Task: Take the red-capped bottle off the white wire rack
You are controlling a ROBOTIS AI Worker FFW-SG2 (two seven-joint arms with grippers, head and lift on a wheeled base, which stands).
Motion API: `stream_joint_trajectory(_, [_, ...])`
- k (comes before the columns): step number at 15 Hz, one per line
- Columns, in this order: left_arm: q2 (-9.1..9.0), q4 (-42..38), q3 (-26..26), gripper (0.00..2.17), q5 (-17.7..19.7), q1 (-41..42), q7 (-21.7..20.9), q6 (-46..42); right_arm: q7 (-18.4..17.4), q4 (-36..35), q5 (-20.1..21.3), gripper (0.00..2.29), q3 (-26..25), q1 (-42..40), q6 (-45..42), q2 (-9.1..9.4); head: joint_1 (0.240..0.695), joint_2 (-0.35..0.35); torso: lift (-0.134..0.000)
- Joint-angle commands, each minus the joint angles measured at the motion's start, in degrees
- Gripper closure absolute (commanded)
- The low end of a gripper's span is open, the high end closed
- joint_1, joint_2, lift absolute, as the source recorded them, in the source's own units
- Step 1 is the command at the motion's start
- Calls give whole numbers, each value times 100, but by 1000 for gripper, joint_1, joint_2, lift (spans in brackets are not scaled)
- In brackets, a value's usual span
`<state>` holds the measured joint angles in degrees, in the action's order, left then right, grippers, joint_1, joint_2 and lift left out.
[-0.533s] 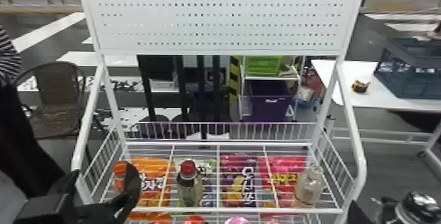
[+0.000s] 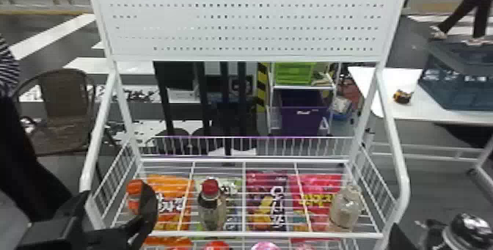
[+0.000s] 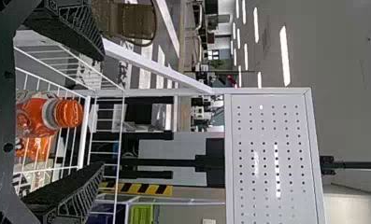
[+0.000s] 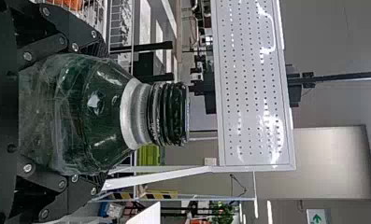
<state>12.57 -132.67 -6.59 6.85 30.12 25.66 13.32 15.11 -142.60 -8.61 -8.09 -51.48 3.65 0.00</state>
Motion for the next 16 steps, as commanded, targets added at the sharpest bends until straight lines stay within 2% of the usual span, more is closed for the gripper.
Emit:
stream_joint_trajectory(1, [0,-22,0,87,-8,20,0,0,1,4,0,485,0,-12,-17,5,499,0,0])
stream_joint_trajectory(5, [-9,277,-211,87,1,-15,-62,-141,1,30,-35,485,0,-47,-70,5,499,0,0])
stream_joint_trajectory(9, [-17,1788,-1046,90,-201,-499,9,-756,1,30,-35,485,18,-64,-105,5,499,0,0])
stream_joint_trajectory(12, [-193,2755,-1459,90,-210,-938,44,-1160,1,22,-35,485,18,-91,-105,5,499,0,0])
stream_joint_trajectory(16, [-343,3397,-1802,90,-193,-1413,62,-1230,1,39,-35,485,9,-126,-228,5,499,0,0])
